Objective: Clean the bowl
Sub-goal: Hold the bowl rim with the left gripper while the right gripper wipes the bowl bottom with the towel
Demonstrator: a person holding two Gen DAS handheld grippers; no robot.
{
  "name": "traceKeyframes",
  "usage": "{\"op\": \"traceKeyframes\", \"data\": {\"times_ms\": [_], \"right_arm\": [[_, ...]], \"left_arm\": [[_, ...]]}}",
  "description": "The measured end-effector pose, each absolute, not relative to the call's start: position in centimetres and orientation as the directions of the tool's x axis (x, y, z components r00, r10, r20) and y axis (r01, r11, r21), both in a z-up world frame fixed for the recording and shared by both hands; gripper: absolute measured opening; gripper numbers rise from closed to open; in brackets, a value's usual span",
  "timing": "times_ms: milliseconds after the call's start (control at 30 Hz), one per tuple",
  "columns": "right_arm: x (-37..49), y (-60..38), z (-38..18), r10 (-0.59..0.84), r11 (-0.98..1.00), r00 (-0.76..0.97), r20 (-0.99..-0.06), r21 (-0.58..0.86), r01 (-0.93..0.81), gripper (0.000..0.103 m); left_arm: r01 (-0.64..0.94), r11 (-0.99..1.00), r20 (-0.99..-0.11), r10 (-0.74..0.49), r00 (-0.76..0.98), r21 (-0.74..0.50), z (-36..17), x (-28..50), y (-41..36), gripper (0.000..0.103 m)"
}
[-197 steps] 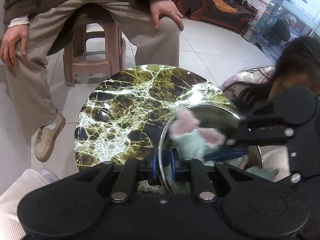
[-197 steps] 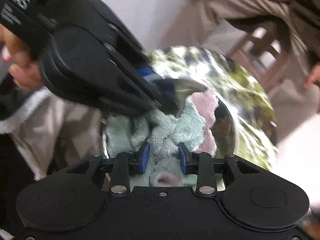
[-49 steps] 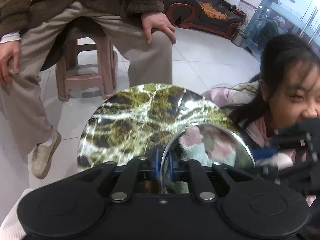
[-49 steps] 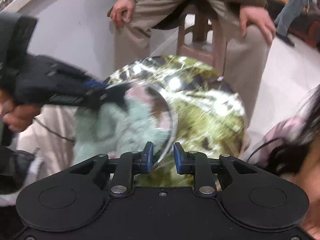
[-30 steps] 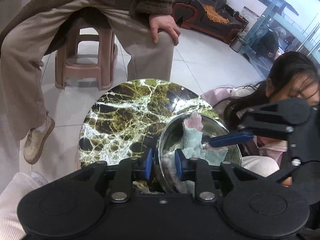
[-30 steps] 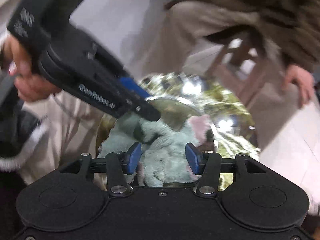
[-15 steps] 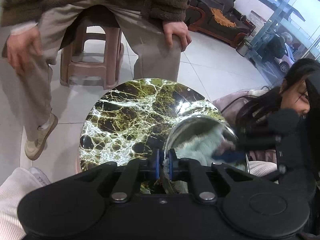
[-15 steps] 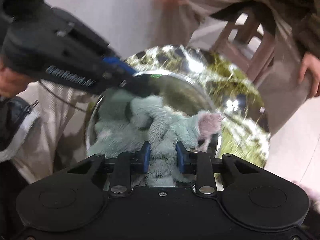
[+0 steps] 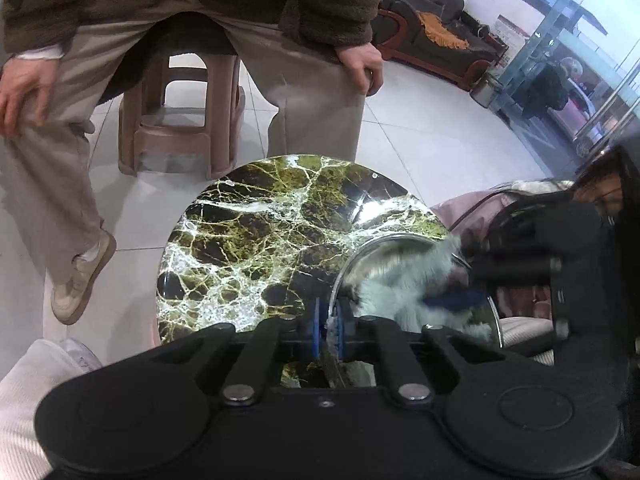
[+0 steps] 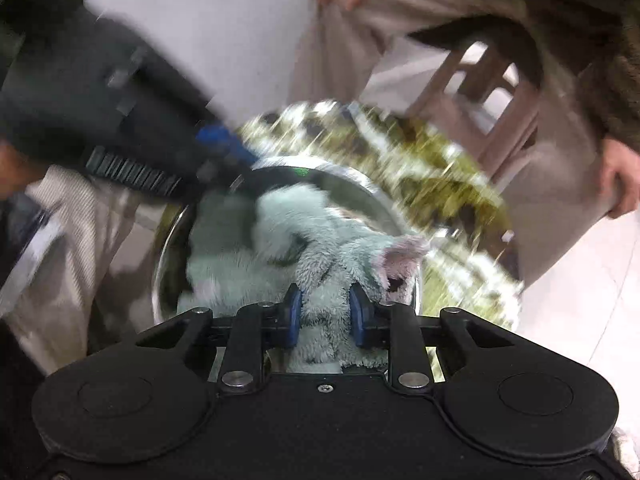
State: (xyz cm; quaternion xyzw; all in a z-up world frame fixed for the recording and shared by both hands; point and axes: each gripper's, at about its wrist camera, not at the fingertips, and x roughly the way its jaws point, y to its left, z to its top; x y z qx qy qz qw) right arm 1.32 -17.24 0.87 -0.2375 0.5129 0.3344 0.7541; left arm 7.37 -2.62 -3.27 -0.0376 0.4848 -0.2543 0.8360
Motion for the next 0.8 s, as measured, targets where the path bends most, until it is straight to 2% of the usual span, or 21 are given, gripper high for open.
{"op": "traceKeyframes", "data": {"times_ms": [133, 333, 433, 567, 800], "right_arm": [[1.3, -15.7, 0.8, 0.297, 0.639, 0.256, -0.920, -0.008, -0.769, 0.025], [3.1, -16.6, 1.1, 0.253, 0.686, 0.343, -0.905, -0.082, -0.723, 0.023], [1.8, -17.2, 0.7, 0.245, 0.669, 0.277, -0.929, -0.045, -0.742, 0.025], [1.4, -16.3, 0.8, 0.305, 0.660, 0.240, -0.922, 0.023, -0.751, 0.025], [3.1, -17.3, 1.2, 0.288, 0.720, 0.319, -0.903, -0.015, -0.694, 0.023]], "left_arm": [[0.392, 0.873, -0.802, -0.446, 0.398, -0.291, -3.4, 7.2, -2.7, 0.007], [0.390, 0.874, -0.802, -0.444, 0.399, -0.290, -3.3, 7.2, -2.7, 0.008], [0.394, 0.873, -0.800, -0.445, 0.402, -0.288, -3.3, 7.2, -2.9, 0.008], [0.392, 0.879, -0.806, -0.431, 0.406, -0.272, -3.3, 7.2, -3.2, 0.007], [0.387, 0.886, -0.811, -0.415, 0.413, -0.256, -3.2, 7.1, -3.4, 0.008]]}}
